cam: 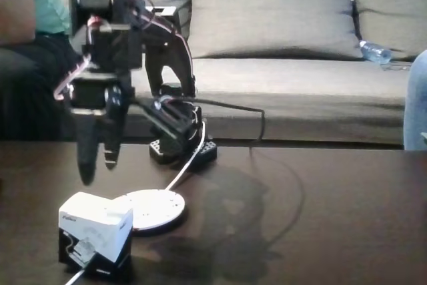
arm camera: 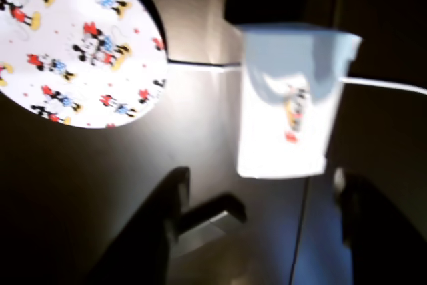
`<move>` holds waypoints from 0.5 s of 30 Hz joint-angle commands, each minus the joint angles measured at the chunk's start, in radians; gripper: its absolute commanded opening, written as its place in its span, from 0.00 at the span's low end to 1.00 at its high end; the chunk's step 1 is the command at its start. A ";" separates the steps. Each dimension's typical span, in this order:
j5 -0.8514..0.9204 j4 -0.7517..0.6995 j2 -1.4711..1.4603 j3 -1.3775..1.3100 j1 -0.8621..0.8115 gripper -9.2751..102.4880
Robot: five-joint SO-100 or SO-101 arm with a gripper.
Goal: Grasp a servo box and put it on the zirlivani.
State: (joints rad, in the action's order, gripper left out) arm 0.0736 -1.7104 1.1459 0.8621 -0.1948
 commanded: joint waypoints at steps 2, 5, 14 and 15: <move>0.006 0.028 0.014 0.018 -0.017 0.33; 0.031 0.028 0.014 0.017 -0.014 0.33; 0.028 0.077 0.014 0.018 -0.018 0.41; 0.029 0.077 0.012 0.018 -0.020 0.41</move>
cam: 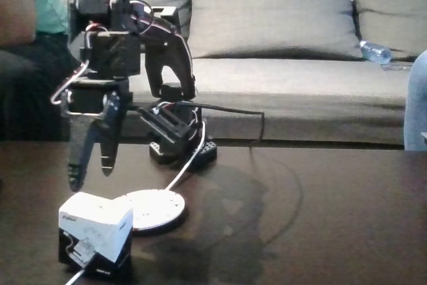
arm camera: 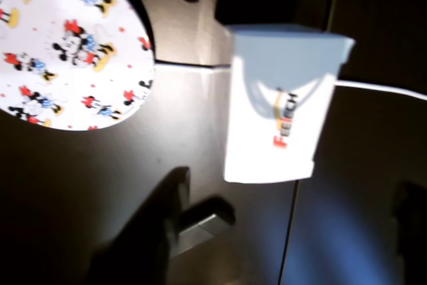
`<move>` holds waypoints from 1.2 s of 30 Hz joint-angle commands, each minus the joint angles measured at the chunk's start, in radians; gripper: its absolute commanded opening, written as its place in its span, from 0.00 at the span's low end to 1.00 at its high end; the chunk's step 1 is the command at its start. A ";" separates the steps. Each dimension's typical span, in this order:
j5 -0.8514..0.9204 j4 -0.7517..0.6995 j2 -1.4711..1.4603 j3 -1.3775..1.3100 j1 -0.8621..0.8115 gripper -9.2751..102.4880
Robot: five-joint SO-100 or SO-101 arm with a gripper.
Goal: Grasp a servo box and put it on the zirlivani.
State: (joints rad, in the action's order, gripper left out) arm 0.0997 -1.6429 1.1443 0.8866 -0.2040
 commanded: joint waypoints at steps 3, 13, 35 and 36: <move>0.003 0.009 0.011 -0.005 -0.014 0.41; -0.005 0.058 -0.100 -0.011 -0.021 0.41; -0.002 0.101 -0.144 -0.018 -0.018 0.20; 0.000 0.101 -0.144 -0.018 -0.021 0.20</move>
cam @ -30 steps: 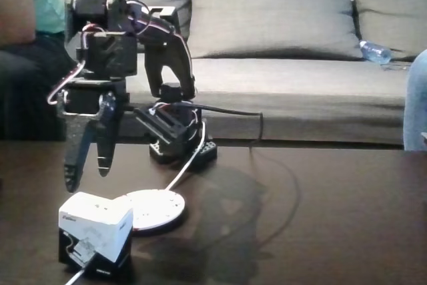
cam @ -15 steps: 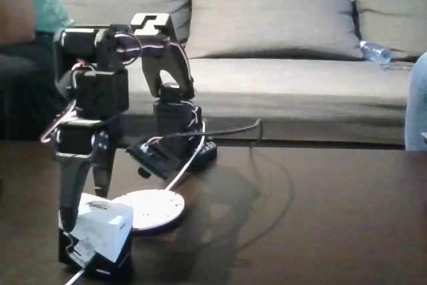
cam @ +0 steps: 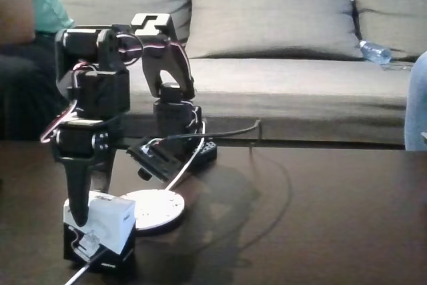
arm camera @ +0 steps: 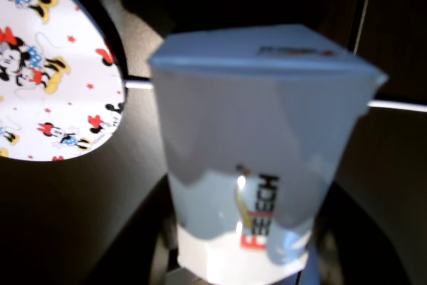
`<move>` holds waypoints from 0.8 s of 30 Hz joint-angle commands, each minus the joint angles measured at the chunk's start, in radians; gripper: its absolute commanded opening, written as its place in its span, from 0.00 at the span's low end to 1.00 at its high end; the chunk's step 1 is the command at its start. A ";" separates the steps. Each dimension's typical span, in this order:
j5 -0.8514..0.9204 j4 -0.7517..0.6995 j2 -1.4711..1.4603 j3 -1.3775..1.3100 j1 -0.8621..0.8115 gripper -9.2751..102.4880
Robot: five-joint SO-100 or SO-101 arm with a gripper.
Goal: Grasp a servo box and put it on the zirlivani.
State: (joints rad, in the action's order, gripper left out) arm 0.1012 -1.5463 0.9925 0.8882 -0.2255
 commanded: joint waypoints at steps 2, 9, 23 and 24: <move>0.000 0.005 0.009 -0.020 0.000 0.20; -0.003 -0.012 0.023 -0.021 0.003 0.20; -0.003 -0.147 0.215 -0.049 0.025 0.20; -0.003 -0.163 0.233 -0.049 0.032 0.20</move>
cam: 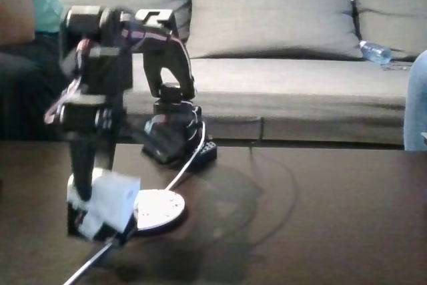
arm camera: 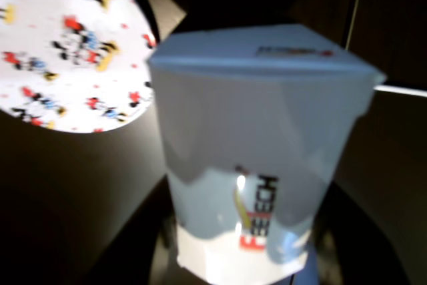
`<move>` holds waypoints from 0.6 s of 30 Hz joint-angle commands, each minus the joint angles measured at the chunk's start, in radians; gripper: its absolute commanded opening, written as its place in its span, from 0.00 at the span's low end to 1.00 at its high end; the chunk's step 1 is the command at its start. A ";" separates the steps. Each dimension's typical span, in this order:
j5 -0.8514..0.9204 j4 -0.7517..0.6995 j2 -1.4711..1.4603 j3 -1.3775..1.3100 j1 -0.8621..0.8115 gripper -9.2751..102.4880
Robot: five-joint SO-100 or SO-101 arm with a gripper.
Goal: Grasp a servo box and put it on the zirlivani.
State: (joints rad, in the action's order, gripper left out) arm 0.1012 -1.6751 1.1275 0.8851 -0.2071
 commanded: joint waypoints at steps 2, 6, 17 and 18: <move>-0.005 -0.080 0.137 -0.046 0.021 0.20; -0.005 -0.135 0.204 -0.029 0.020 0.20; 0.005 -0.135 0.425 0.249 -0.002 0.20; 0.006 -0.135 0.448 0.273 0.002 0.20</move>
State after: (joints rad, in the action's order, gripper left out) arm 0.1012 -1.7380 1.4726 1.1213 -0.2132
